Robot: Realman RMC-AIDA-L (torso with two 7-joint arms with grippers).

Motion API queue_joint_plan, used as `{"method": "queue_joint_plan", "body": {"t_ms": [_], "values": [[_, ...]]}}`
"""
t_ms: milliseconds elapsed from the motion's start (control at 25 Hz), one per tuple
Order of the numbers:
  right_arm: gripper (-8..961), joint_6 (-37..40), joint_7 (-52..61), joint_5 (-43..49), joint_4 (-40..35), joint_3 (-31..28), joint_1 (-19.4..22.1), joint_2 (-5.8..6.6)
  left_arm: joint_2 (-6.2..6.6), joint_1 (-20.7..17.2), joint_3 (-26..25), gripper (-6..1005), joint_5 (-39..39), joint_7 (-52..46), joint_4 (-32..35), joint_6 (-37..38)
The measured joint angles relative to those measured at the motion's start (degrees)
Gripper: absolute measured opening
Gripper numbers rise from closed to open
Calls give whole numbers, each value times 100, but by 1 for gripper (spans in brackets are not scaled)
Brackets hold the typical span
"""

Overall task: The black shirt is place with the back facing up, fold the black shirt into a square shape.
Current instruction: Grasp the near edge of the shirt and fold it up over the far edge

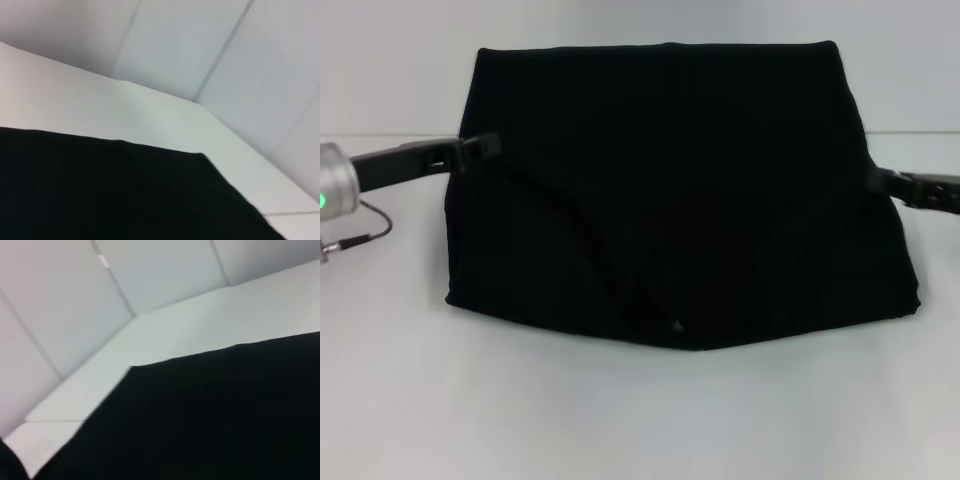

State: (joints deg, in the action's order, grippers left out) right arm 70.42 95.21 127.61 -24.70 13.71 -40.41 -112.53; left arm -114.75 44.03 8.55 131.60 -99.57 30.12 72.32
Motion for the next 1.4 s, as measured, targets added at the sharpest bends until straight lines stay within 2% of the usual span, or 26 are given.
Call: {"method": "queue_joint_plan", "body": {"t_ms": [80, 120, 280, 480, 560, 720, 1040, 1160, 1400], "values": [[43, -570, -3, -3, 139, 88, -219, -62, -8, 72, 6, 54, -1, 43, -103, -292], [43, -839, -3, -5, 198, 116, -311, -91, -25, 215, 12, 54, -11, 144, -301, -896], [43, -1915, -64, -15, 412, 183, -722, -221, -41, 415, 16, 54, -45, 336, -517, -1534], [42, -2788, -114, -113, 620, 232, -1099, -262, -127, 678, 38, 52, -310, 671, -667, -2382], [42, -2991, -125, -201, 640, 257, -1197, -265, -167, 758, 48, 51, -466, 840, -702, -2671], [43, -3182, -126, -268, 647, 273, -1322, -217, -171, 838, 50, 51, -641, 1047, -785, -3087], [42, -3653, -211, -317, 854, 316, -1393, -193, -184, 792, 40, 51, -1307, 1879, -1152, -3659], [43, -3871, -464, -464, 983, 321, -1398, -236, -210, 756, 32, 50, -1518, 2240, -1316, -3709], [49, -4102, -1067, -1036, 1085, 312, -1341, -413, -388, 695, 48, 50, -1601, 2572, -1399, -3808]]}}
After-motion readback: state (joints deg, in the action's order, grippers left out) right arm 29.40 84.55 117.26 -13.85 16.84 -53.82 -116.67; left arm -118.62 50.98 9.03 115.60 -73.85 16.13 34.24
